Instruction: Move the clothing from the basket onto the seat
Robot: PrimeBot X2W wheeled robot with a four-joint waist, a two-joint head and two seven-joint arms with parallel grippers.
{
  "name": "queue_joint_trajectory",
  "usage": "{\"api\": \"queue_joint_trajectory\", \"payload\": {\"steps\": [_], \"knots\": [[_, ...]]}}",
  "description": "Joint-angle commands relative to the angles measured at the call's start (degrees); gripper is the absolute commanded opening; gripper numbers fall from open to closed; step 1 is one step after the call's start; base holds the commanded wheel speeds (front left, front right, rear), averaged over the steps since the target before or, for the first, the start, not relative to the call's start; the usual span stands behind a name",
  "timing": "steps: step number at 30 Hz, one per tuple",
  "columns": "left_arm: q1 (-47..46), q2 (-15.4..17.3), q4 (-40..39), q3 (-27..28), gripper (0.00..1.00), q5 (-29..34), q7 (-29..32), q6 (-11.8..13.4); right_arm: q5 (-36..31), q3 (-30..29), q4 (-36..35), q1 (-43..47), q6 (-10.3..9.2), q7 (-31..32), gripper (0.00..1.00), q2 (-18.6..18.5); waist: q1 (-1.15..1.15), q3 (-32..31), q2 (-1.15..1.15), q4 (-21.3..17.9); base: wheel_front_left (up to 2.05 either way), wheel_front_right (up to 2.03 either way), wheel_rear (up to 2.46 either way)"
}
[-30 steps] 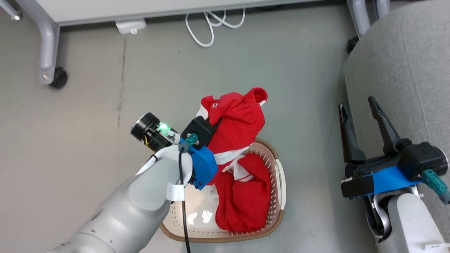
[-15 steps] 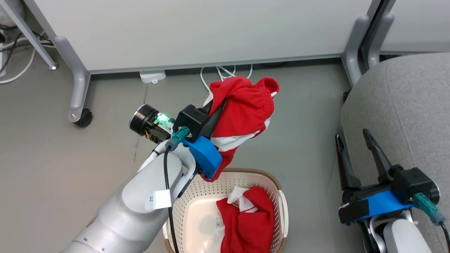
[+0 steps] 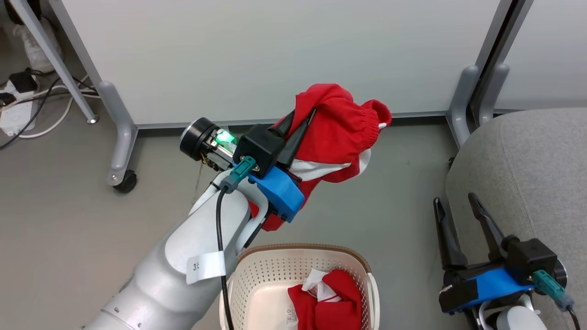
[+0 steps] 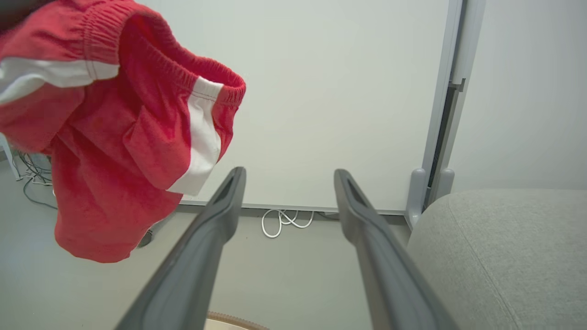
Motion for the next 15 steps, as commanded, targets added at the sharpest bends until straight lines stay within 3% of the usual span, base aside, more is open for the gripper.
{"api": "queue_joint_trajectory", "payload": {"steps": [1,15], "knots": [[-0.69,-0.24,-0.57,0.27,0.0,0.46,-0.28,-0.31,0.44,-0.02,0.22,1.03,0.03,-0.34,1.0,0.18,0.01,-0.69,0.0,0.19,0.0,0.0,0.0],[-1.33,-1.07,-1.46,-0.33,0.0,0.49,-0.28,-0.93,2.44,0.83,0.58,3.04,0.03,-0.34,1.0,0.22,0.01,-2.89,0.0,0.39,0.0,0.0,0.0]]}}
